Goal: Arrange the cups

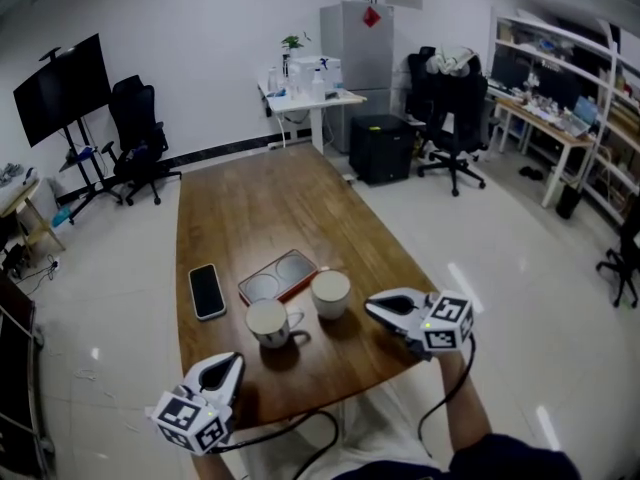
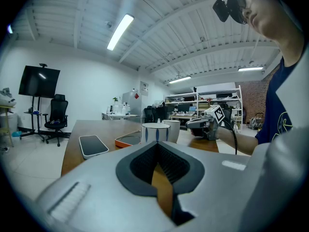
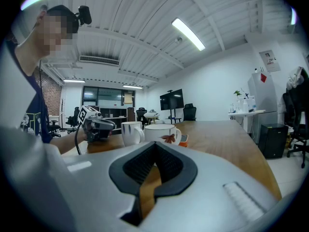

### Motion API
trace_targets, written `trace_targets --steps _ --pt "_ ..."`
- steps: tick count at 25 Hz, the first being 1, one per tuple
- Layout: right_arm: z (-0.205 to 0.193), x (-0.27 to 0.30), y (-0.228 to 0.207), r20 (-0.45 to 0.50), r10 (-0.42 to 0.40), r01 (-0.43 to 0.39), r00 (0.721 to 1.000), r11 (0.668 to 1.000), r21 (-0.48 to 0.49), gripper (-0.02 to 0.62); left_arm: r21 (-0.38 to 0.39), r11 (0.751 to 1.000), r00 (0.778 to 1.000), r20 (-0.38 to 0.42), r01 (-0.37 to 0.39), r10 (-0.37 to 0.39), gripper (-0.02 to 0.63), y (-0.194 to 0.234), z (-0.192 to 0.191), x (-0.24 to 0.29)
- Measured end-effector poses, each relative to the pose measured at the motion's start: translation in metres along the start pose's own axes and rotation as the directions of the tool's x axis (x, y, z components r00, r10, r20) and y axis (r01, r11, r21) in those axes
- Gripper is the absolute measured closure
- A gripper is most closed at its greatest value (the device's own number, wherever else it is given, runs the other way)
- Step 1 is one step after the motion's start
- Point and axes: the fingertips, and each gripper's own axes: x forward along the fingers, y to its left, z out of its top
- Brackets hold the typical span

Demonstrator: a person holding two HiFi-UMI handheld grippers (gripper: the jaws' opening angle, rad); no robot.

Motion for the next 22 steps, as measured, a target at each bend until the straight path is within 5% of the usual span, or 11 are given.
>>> trace_targets --steps 22 --pt "0.003 -0.002 0.002 -0.002 0.018 -0.018 1.000 1.000 -0.011 0.586 -0.002 1.000 1.000 -0.001 -0.002 0.002 0.603 -0.002 0.003 0.001"
